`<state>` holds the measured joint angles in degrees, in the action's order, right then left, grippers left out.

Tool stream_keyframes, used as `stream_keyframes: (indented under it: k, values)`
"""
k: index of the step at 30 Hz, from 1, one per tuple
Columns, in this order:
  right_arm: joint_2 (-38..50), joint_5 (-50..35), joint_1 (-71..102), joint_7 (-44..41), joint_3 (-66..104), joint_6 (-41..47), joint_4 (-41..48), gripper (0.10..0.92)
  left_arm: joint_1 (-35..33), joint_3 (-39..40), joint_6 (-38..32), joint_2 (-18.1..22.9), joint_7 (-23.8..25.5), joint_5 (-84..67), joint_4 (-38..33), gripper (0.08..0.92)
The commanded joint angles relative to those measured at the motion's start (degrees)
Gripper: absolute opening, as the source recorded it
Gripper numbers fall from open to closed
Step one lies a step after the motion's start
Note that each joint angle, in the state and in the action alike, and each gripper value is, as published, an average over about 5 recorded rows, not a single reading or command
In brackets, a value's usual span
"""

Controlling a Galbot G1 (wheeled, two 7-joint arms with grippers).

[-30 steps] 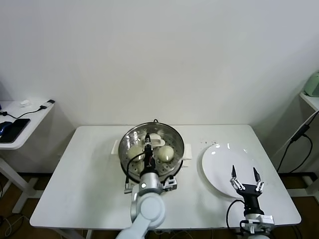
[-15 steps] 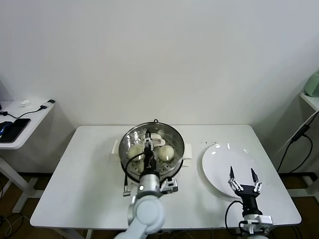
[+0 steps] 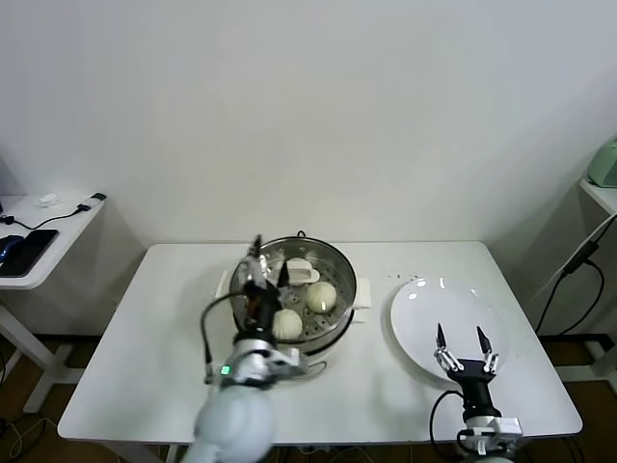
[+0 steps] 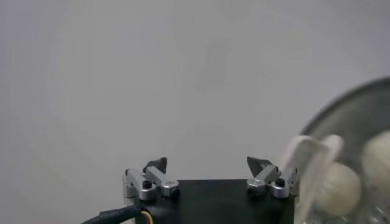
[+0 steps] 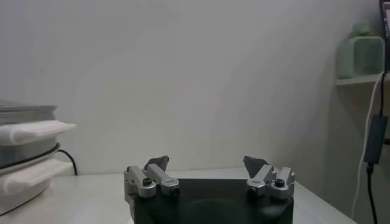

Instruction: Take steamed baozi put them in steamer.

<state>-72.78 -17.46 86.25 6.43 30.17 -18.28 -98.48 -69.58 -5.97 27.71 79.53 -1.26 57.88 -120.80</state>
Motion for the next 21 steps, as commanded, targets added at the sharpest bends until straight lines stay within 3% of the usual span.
stream_keyframes:
  k: [1, 7, 13, 21]
  values:
    - [3.4, -2.2, 1.1, 1.1, -2.0, -1.6, -1.0, 0.823, -10.0, -36.2, -20.6, -5.6, -7.1, -80.8, -2.5, 0.823]
    - [3.9, -2.6, 1.1, 1.7, -2.7, -2.4, -0.5, 0.823, -16.2, -37.6, -28.7, -9.2, -2.2, -87.4, 8.4, 0.823]
    - [3.8, -2.8, 1.1, 1.9, -3.0, -3.1, 0.4, 0.823, -17.1, -34.0, -33.7, -9.0, 1.6, -82.9, 21.0, 0.823]
    - [4.2, -3.7, 1.3, 1.6, -2.9, -3.0, 0.7, 0.823, -18.2, -32.6, -38.6, -8.1, 2.4, -78.5, 25.7, 0.823]
